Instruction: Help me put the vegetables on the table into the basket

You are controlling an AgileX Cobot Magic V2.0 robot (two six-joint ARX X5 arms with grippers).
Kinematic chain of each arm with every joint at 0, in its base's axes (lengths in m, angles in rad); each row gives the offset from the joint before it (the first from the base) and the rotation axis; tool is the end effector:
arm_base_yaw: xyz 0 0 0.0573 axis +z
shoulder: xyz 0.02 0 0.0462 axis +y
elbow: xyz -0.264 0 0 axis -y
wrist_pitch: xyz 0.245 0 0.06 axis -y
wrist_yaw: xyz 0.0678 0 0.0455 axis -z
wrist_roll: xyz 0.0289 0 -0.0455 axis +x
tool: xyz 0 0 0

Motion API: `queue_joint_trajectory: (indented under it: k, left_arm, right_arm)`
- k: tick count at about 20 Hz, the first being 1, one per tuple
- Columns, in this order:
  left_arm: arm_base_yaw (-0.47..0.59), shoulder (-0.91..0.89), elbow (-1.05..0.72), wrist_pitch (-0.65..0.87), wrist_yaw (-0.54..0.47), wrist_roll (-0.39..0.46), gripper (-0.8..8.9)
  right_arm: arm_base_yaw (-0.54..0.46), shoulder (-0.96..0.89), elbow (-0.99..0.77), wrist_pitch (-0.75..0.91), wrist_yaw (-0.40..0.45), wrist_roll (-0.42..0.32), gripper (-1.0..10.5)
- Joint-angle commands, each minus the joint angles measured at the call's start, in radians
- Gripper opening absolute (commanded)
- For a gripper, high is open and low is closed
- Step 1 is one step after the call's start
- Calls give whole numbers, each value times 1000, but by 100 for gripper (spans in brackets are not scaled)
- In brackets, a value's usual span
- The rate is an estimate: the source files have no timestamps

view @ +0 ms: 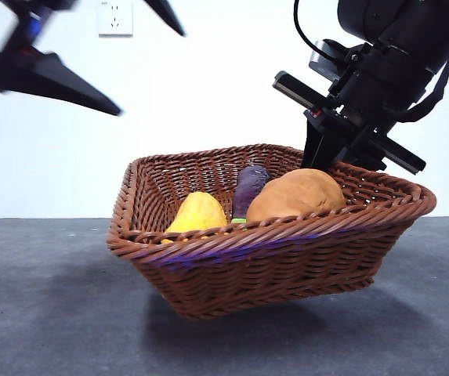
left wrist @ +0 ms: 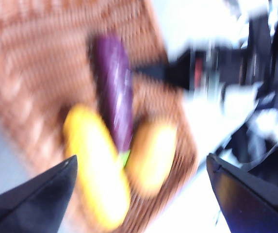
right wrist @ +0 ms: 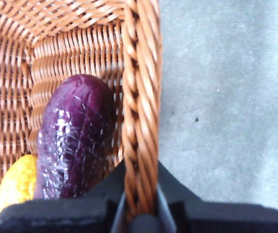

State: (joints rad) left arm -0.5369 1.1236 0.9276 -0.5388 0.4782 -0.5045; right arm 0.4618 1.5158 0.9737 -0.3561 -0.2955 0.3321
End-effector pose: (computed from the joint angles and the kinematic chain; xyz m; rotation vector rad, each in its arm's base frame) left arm 0.1884 -0.1276 0.2900 -0.4159 0.9914 -0.7521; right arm 0.2700 0.1438 0.2174 0.2180 1.0216 0.5448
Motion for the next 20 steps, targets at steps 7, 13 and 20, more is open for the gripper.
queue_joint_trajectory:
  k: [7, 13, 20]
  left_arm:
    - [3, -245, 0, -309, -6, 379, -7]
    - [2, -295, 0, -382, -7, 462, -7]
    - [2, -294, 0, -395, -29, 566, -7]
  right_arm:
    - [-19, -2, -2, 16, -30, -22, -12]
    - [-130, -2, 192, -130, -55, -63, -12]
    - [-356, -2, 405, -358, -13, -195, -12]
